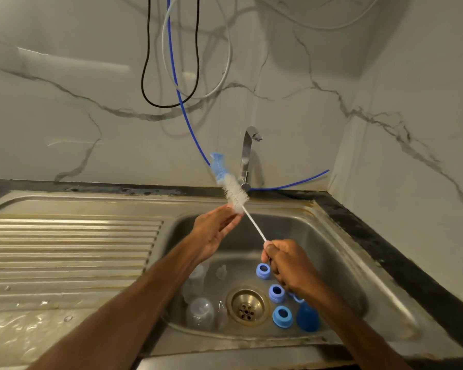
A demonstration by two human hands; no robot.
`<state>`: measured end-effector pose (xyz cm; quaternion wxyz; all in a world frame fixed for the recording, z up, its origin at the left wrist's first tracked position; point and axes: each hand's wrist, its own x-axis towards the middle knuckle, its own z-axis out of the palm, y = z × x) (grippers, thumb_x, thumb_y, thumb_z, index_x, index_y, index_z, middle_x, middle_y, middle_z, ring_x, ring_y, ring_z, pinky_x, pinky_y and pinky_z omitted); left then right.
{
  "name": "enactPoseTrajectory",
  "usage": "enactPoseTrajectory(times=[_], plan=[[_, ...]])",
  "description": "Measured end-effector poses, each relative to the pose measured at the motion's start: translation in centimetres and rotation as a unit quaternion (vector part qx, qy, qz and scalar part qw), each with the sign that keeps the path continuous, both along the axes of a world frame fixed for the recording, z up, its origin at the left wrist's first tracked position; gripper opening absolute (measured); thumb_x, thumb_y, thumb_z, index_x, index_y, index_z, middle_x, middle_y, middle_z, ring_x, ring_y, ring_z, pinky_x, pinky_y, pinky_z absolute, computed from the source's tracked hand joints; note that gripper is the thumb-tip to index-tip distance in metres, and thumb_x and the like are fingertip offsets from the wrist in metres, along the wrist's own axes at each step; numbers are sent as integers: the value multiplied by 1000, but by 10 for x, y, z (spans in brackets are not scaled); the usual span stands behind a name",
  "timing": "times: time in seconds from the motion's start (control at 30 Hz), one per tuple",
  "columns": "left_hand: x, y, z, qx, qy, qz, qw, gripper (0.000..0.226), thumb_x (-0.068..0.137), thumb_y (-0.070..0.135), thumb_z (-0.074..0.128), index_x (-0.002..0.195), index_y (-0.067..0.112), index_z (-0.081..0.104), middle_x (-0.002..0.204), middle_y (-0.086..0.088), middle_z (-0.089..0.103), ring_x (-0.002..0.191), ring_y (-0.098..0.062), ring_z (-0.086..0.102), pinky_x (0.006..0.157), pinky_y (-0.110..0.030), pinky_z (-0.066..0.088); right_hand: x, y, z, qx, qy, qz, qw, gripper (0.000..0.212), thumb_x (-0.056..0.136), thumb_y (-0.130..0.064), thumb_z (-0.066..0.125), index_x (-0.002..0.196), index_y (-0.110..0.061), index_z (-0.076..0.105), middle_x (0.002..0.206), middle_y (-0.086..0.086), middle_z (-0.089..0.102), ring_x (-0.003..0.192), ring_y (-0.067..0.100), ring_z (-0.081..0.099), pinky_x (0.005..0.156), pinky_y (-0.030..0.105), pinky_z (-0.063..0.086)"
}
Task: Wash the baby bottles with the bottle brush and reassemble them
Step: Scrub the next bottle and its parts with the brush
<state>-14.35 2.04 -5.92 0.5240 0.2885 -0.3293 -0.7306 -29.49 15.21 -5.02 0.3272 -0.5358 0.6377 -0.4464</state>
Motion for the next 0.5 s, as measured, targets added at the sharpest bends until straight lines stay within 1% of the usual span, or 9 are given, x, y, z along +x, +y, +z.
enactPoseTrajectory(times=[0.1, 0.2, 0.27, 0.3, 0.33, 0.4, 0.43, 0.47, 0.5], plan=[[-8, 6, 5, -29, -15, -15, 999, 27, 94, 3, 68, 119, -6, 68, 114, -21, 74, 107, -29, 73, 88, -29, 61, -1, -3, 4, -22, -10, -10, 1000, 38, 105, -17, 43, 73, -6, 59, 49, 4, 37, 34, 6, 31, 35, 17, 27], [0, -7, 3, 0, 10, 59, 998, 27, 91, 2, 70, 118, -6, 69, 113, -20, 74, 106, -29, 73, 81, -28, 63, -1, 1, -2, -3, -7, 11, 1000, 40, 106, -17, 43, 70, -8, 57, 48, 3, 37, 35, 7, 29, 35, 19, 25], [10, -14, -1, 15, 5, 99, 995, 27, 90, 3, 72, 116, -4, 70, 111, -18, 75, 101, -25, 75, 75, -25, 62, 0, 3, -5, 20, -1, 30, 999, 41, 106, -19, 44, 69, -9, 57, 46, 0, 36, 35, 8, 28, 36, 18, 24], [11, -13, -2, 14, -8, 88, 996, 25, 91, 3, 71, 115, -4, 70, 112, -19, 75, 99, -25, 76, 75, -25, 62, 0, 3, -5, 21, 5, 30, 999, 41, 106, -20, 44, 68, -10, 57, 46, -1, 37, 35, 8, 28, 36, 19, 24], [9, -10, -2, 8, -14, 57, 998, 24, 92, 2, 69, 115, -5, 69, 113, -21, 74, 98, -25, 76, 75, -24, 62, 0, 2, -3, 16, 8, 24, 1000, 41, 106, -19, 44, 68, -10, 57, 46, 0, 38, 35, 8, 29, 36, 19, 25], [0, -1, 3, -11, -10, -9, 1000, 26, 95, 1, 65, 118, -9, 67, 115, -25, 72, 100, -29, 75, 79, -25, 62, 0, -2, 2, -1, -8, 5, 1000, 38, 105, -16, 43, 71, -8, 57, 47, 2, 37, 34, 7, 29, 35, 19, 25], [-4, 2, 6, -23, -6, -22, 999, 27, 95, 1, 64, 120, -10, 66, 116, -25, 72, 104, -30, 74, 82, -25, 61, 0, -3, 5, -7, -21, -2, 1000, 36, 105, -15, 42, 73, -7, 57, 48, 3, 36, 33, 7, 29, 34, 18, 24], [-7, 2, 9, -29, 2, -19, 999, 27, 95, 1, 65, 120, -8, 67, 116, -23, 73, 106, -30, 73, 82, -25, 61, 0, -2, 6, -9, -28, -3, 1000, 35, 105, -15, 42, 74, -6, 56, 49, 3, 35, 34, 7, 28, 34, 17, 23], [-6, -1, 10, -26, 12, 5, 1000, 26, 94, 1, 65, 119, -7, 68, 115, -21, 74, 105, -28, 73, 80, -24, 61, 0, -1, 5, -5, -31, 1, 1000, 35, 105, -15, 42, 75, -5, 56, 49, 3, 35, 34, 7, 27, 35, 18, 22]])
